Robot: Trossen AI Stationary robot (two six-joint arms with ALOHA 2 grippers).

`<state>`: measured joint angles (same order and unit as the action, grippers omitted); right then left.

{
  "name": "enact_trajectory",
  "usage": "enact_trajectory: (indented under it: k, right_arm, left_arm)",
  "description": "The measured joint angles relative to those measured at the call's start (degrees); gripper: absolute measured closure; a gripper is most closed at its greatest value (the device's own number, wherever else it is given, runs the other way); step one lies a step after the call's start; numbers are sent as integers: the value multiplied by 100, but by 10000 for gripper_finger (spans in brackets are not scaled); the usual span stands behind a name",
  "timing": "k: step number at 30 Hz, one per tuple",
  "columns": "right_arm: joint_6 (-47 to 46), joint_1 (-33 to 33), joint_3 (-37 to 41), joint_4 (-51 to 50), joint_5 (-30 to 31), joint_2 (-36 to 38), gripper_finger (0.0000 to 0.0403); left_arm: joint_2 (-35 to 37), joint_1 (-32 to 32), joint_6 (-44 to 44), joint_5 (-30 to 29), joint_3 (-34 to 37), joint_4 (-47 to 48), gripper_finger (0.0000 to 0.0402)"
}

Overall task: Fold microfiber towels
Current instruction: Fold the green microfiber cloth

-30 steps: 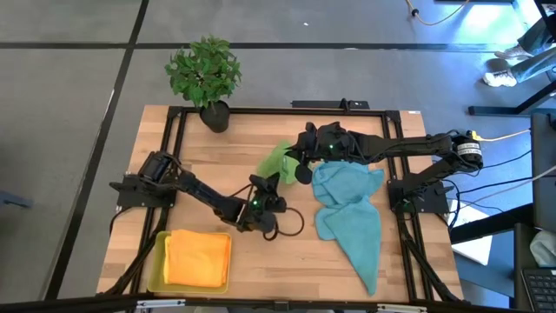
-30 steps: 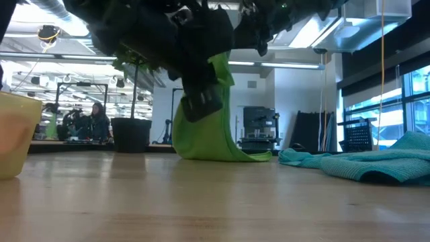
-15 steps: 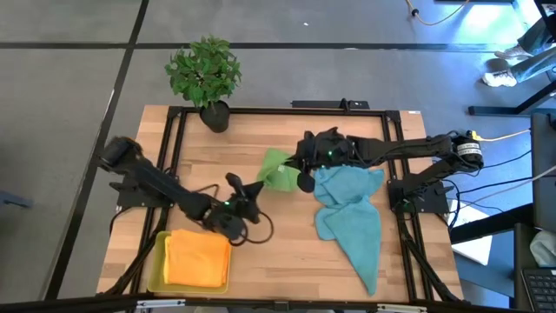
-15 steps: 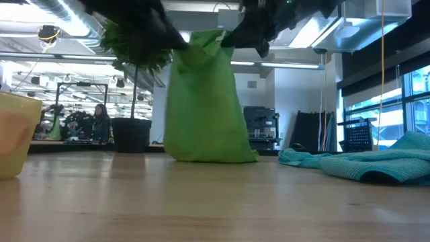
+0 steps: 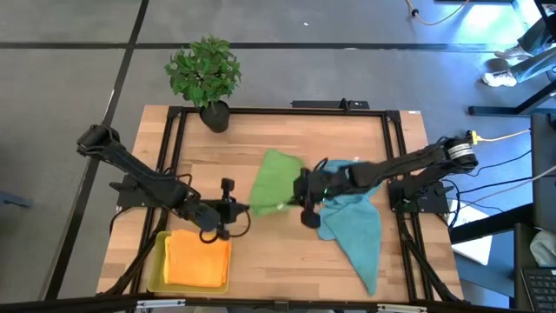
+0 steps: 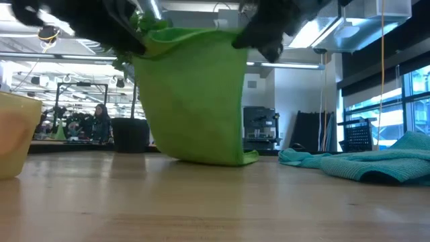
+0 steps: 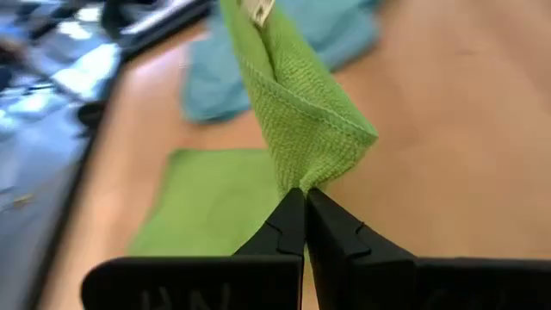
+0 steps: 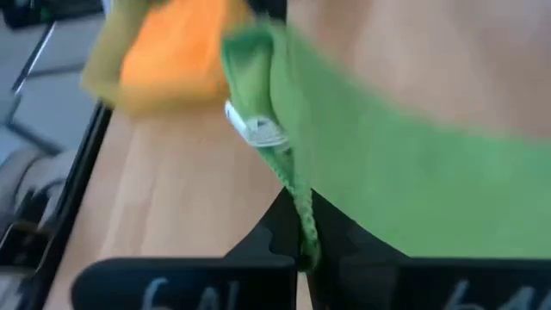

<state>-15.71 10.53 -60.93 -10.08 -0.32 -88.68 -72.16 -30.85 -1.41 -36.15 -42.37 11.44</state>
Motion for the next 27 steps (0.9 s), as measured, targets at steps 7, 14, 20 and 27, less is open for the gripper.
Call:
enact_trajectory:
  k: [7,14,20,27]
  right_arm:
    - [-505,795,0,652,-16,-1126,398]
    - [-655,1250,4,1305,-307,-1503,398]
    - [-494,889,11,1055,63,-1499,398]
    - [-367,326,11,1124,22,-1497,398]
  left_arm:
    - [-195,-396,563,1079,4,10,401]
    - [-511,-543,694,1798,10,175,401]
    - [-395,-14,331,1112,13,705,401]
    - [-432,514,245,2236,289,-370,401]
